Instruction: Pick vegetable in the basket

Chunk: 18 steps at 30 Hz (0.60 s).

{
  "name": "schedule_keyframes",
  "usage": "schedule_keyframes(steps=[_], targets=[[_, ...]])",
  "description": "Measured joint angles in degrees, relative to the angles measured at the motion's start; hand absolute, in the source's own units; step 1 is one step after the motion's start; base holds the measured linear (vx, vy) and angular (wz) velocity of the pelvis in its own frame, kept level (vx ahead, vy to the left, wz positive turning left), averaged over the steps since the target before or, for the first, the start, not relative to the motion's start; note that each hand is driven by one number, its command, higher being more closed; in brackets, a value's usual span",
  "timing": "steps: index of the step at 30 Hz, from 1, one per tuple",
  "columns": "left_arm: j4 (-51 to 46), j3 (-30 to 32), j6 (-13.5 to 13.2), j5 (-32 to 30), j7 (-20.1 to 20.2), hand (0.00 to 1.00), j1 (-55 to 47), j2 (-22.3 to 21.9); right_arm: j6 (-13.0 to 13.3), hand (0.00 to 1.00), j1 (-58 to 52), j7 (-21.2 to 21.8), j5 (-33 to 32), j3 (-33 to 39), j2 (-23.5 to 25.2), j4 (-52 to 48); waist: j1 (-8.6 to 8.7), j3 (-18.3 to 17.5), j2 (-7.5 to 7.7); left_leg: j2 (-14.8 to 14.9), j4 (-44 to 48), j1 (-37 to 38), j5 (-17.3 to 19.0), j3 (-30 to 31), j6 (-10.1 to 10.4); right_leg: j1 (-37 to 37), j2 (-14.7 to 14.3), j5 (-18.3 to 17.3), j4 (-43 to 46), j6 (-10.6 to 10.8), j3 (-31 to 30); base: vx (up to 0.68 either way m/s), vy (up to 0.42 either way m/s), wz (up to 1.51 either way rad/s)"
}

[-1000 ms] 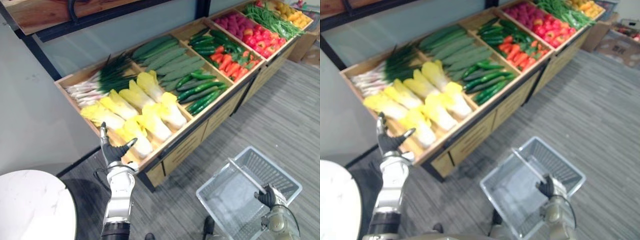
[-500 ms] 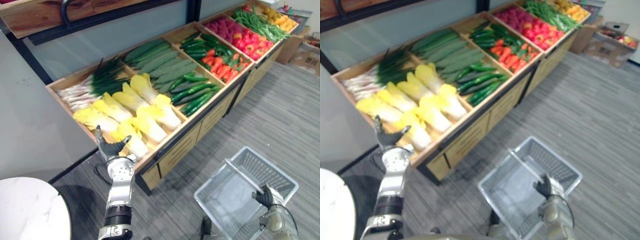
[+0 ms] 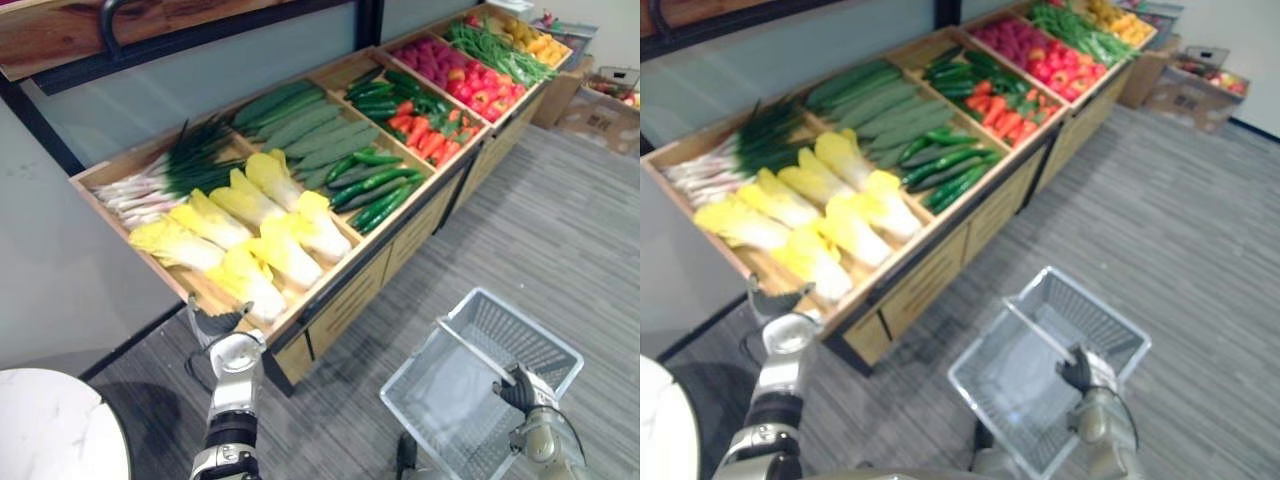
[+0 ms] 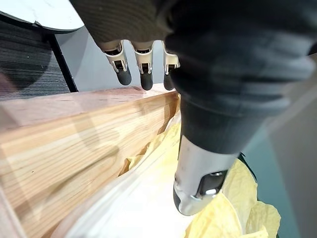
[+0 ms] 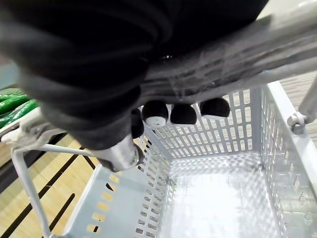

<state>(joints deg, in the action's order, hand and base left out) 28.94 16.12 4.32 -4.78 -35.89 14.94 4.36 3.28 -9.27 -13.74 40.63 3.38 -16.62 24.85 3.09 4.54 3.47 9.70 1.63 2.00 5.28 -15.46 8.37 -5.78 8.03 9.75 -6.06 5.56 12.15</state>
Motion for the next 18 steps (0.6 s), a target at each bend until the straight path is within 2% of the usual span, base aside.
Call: schedule_keyframes(steps=[18], targets=[[1.0,-0.5,0.0,0.0,-1.7,0.00,1.2,0.5,-0.1,1.00,0.1,-0.1,0.0,-1.7,-0.1,-1.7,-0.02,0.0,0.01,-0.2,-0.2,-0.5,0.2,-0.4,0.1,-0.8,0.1,0.1,0.0,0.2,0.0,0.00,0.000,0.00]])
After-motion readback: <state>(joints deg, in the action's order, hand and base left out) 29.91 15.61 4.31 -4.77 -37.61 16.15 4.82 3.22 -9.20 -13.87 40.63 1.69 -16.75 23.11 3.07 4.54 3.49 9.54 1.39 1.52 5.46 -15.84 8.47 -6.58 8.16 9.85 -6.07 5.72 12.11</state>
